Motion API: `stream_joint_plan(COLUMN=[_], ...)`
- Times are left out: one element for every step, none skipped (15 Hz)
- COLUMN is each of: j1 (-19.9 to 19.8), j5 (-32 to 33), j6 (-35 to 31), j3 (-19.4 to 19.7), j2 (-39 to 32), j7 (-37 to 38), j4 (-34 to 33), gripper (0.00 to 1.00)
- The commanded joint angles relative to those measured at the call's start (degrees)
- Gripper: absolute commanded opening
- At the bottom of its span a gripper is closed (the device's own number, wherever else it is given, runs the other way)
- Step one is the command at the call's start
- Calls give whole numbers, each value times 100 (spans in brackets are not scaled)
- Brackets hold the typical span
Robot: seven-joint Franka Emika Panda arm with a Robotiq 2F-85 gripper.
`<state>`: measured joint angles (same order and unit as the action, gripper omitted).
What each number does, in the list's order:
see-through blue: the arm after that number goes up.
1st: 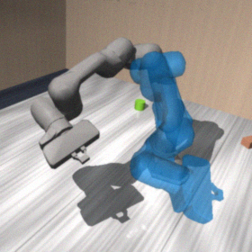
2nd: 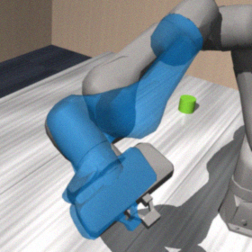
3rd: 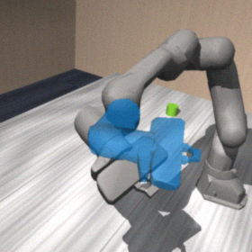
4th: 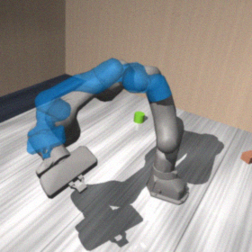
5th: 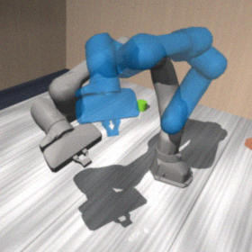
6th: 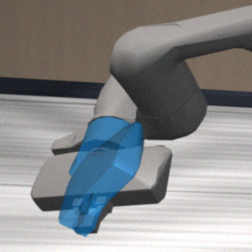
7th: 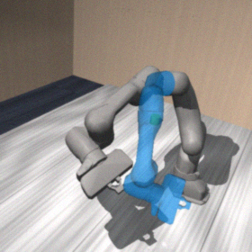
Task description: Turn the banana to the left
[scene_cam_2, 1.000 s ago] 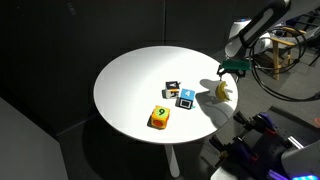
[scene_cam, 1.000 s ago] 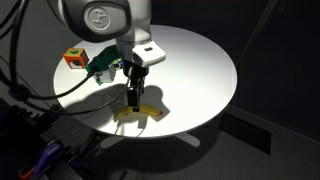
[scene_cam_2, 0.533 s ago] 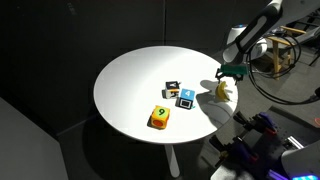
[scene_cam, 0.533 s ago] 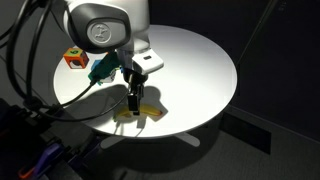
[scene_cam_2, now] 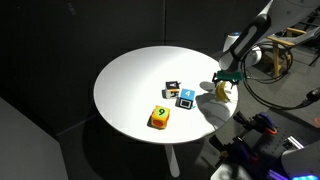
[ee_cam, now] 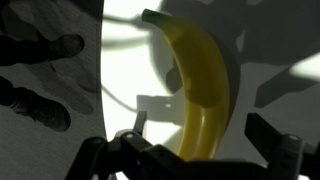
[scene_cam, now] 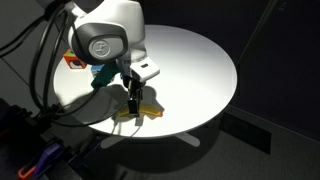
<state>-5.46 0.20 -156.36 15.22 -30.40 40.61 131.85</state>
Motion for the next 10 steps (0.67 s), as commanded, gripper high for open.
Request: stream_joint_plan(j1=[87, 104, 123, 138, 136, 134, 149, 147, 165, 187], j5=[-217, -238, -239, -221, -214, -196, -175, -161, -122, -83], j6=[-85, -103, -84, -67, -39, -20, -25, -22, -17, 2], j3=[45, 58, 80, 103, 115, 131, 158, 171, 201, 228], j2=[-139, -156, -154, -142, -97, -37, -1, 59, 107, 139], j7=[-246, -269, -268, -268, -283, -316, -331, -384, -442, -514], j4=[-98, -100, -100, -96, -78, -48, -28, 4, 29, 36], gripper=[75, 75, 66, 56, 49, 41, 34, 25, 17, 17])
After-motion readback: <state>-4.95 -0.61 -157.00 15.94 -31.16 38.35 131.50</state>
